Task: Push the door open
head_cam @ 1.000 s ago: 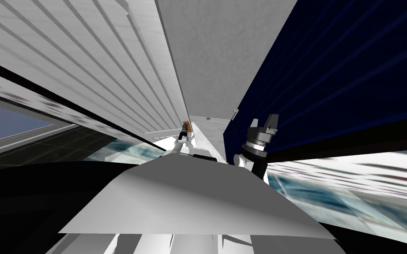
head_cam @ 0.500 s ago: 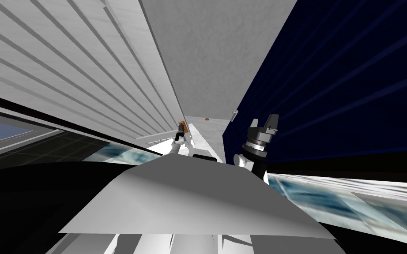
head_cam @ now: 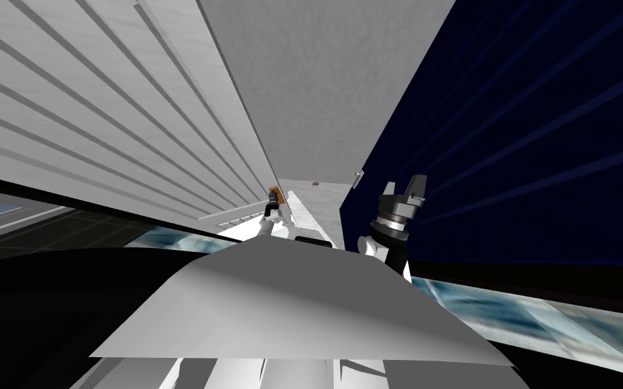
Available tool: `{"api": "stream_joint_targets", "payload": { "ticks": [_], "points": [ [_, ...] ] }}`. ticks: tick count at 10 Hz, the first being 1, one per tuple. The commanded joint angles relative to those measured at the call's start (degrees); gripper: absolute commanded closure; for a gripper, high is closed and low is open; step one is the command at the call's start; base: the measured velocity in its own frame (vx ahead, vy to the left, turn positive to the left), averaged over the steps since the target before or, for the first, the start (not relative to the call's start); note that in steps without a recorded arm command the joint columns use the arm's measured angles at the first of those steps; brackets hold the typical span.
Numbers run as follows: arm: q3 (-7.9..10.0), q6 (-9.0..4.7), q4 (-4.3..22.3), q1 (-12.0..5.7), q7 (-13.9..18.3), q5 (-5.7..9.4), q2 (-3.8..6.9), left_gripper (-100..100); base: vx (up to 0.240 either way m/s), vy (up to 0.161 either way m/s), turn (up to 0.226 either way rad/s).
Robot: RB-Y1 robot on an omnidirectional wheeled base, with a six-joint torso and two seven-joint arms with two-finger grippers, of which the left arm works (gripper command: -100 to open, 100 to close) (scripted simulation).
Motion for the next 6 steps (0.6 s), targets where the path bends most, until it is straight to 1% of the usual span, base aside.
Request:
{"api": "stream_joint_targets", "payload": {
  "ticks": [1,2,3,6],
  "points": [
    [1.6,0.08,-1.0,0.58,-1.0,1.02,0.53,100,0.112,-0.022,-0.015],
    [2.17,0.12,-1.2,0.78,-1.5,1.55,0.55,100,0.101,-0.014,-0.03],
    [3.31,0.21,-1.7,1.18,-2.4,2.61,0.57,100,0.145,-0.024,-0.035],
    [6.58,0.46,-3.0,2.33,-5.3,5.66,0.52,100,0.188,-0.029,-0.035]
  ]
}}
